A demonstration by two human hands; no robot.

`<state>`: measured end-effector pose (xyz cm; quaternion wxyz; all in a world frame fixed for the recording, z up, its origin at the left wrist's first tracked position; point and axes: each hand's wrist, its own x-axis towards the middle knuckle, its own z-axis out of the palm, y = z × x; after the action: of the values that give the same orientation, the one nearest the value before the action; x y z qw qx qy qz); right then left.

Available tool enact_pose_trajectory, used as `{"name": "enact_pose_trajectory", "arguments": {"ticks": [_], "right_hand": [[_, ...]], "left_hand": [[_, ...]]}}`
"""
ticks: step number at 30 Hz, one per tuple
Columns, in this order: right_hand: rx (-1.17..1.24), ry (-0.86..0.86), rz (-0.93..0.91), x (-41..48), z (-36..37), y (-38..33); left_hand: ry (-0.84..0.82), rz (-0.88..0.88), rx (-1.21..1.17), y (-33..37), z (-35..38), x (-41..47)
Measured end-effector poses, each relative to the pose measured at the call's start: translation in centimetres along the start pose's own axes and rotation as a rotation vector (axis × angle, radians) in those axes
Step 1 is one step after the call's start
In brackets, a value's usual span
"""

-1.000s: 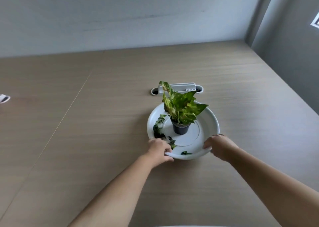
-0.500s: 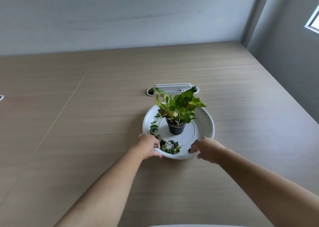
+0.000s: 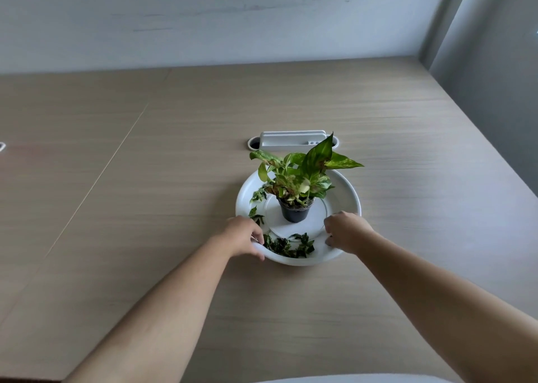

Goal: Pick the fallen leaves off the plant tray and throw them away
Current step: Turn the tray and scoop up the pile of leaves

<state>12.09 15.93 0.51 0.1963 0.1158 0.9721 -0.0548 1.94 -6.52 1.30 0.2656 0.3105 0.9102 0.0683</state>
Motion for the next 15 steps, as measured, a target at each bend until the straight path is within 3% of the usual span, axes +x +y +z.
{"name": "enact_pose_trajectory", "arguments": {"ticks": [9, 15], "right_hand": [[0.007, -0.021, -0.012, 1.5, 1.1, -0.2], [0.225, 0.029, -0.051, 1.3, 0.8, -0.9]], "left_hand": [[-0.032, 0.000, -0.076, 0.4, 1.1, -0.1], [0.026, -0.030, -0.228, 1.6, 0.9, 0.3]]}}
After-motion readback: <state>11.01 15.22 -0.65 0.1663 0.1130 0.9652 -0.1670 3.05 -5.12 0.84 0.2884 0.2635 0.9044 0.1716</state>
